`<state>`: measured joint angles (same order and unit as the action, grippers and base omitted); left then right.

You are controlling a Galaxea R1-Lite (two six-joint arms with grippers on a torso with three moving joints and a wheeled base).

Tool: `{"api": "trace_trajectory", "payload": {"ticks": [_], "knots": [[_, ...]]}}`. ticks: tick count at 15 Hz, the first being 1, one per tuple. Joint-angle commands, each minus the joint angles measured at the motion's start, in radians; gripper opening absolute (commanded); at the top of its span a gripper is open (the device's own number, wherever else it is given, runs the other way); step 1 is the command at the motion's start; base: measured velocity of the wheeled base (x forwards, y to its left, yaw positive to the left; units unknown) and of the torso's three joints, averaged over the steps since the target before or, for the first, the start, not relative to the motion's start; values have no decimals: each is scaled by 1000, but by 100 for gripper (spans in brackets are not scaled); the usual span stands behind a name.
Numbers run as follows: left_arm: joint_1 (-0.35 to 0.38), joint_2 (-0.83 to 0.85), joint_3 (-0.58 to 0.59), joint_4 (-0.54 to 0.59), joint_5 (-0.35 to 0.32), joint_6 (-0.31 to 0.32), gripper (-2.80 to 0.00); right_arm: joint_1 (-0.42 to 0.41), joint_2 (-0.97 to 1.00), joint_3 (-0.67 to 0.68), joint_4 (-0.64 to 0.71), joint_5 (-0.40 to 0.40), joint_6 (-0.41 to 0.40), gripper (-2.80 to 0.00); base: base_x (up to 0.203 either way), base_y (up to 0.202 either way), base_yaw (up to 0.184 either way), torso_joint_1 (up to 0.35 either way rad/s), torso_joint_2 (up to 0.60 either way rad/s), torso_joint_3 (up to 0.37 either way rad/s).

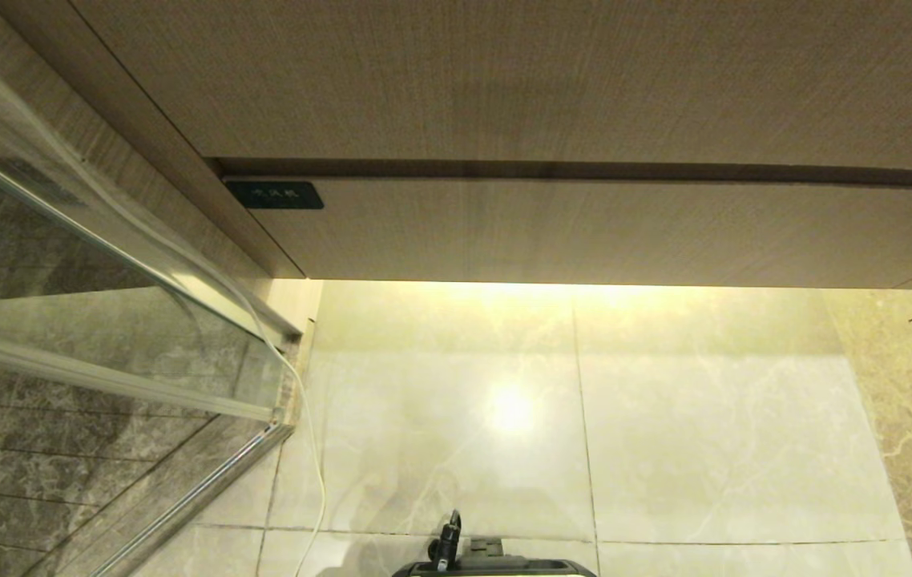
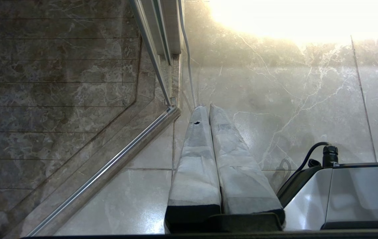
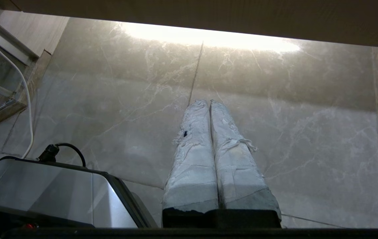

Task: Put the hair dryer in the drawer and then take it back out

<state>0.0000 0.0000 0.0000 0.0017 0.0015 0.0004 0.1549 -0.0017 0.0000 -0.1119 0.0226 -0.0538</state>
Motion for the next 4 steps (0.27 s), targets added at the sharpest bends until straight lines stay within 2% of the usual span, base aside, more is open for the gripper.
{"api": "trace_trajectory", "payload": {"ticks": [1, 4], "knots": [[0, -1, 1, 0, 0, 0, -280, 0, -38, 40, -2, 0, -1, -280, 0, 0, 0, 0, 0, 0], [0, -1, 2, 0, 0, 0, -280, 1, -38, 40, -2, 0, -1, -280, 0, 0, 0, 0, 0, 0]]}}
